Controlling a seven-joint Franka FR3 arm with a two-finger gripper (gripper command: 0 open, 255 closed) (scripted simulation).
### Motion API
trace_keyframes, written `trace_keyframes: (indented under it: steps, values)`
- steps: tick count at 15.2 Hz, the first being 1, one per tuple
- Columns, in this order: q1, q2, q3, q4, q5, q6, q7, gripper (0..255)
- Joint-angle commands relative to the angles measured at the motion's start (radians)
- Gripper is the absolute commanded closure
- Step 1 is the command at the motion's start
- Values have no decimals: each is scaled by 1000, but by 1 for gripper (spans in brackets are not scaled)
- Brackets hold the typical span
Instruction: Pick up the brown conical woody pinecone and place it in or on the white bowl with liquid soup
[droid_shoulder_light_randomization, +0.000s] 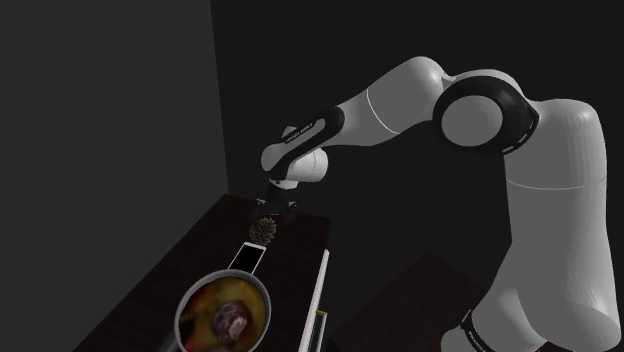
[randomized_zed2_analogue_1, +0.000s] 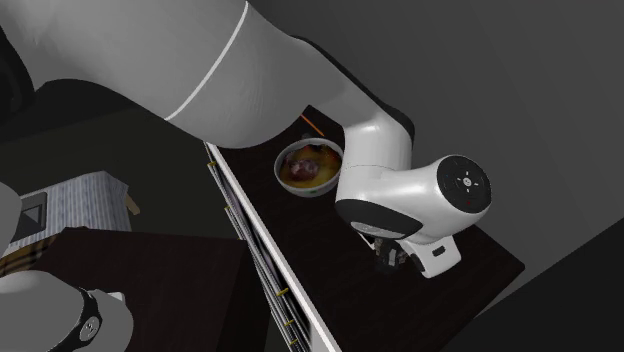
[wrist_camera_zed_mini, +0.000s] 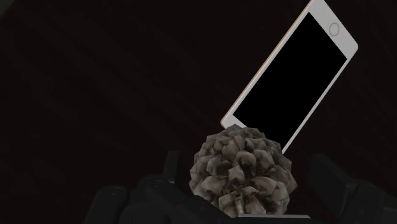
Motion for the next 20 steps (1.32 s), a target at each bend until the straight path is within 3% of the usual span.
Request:
trace_keyframes:
  steps: [1, 8, 9, 20]
  values:
    - [1, 10, 2, 4, 3, 7, -2, 0]
    - [1, 10, 2, 4, 3, 7, -1, 0]
    - [1, 10, 2, 4, 3, 7, -1, 255]
    - [3, -10, -3, 3, -6, -10, 10, 255]
